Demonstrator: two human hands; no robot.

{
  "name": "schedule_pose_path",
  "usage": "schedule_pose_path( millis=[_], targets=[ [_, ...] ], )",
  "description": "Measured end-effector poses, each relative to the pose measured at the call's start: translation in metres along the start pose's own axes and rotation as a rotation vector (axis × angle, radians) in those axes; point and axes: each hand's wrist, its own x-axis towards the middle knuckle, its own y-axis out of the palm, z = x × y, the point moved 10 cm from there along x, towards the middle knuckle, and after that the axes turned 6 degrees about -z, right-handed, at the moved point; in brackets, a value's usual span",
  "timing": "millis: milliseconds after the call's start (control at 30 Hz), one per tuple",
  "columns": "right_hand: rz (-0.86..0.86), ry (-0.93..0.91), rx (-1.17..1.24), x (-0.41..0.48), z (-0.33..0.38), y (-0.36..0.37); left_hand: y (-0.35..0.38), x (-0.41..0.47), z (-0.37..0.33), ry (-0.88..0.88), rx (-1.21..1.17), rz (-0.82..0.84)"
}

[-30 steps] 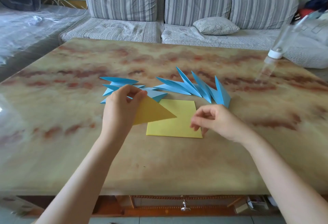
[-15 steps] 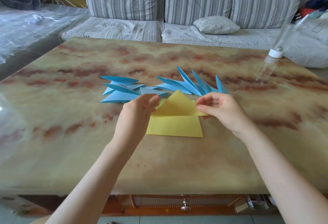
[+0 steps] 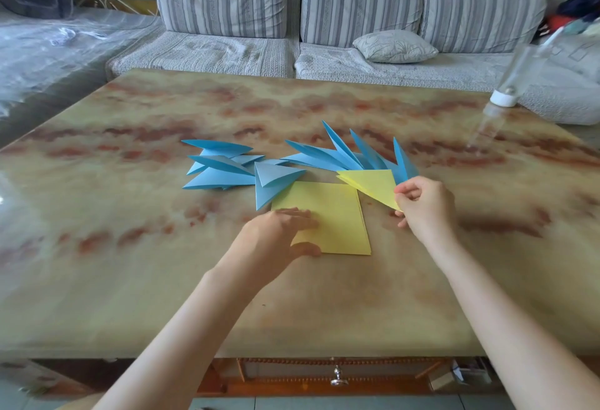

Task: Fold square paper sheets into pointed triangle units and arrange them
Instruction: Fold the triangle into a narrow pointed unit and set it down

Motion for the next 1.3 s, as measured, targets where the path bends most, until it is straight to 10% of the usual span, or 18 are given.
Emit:
schedule_pose_path(
  millis=[233,433,633,833,1000,1300],
  targets=[
    [-0.071,-0.249,-0.486,-0.011,0.03,-0.005,-0.011,-0.001,0.0,-0.04,-0.046,-0.037],
    [0.219,-0.464,0.095,-0.031,0.069,0.016,-0.042,-0.005,0.001,-0.07,0.016,-0.239],
    [0.598,-0.284,0.334,-0.051,0.069,0.041,-0.071,-0.009,0.018,-0.102,-0.272,-0.434],
    [0.528,-0.298,0.452,-0.051,0.075,0.04,-0.066,-0.011,0.043,-0.313,-0.481,-0.389],
    [0.561,-0.342,0.407,-0.06,0.079,0.041,-0.05,-0.023,0.072,-0.554,-0.186,-0.222],
    [0.674,-0.385,0.382,-0.075,0.086,0.046,-0.035,-0.023,0.071,-0.598,-0.573,-0.108]
  ],
)
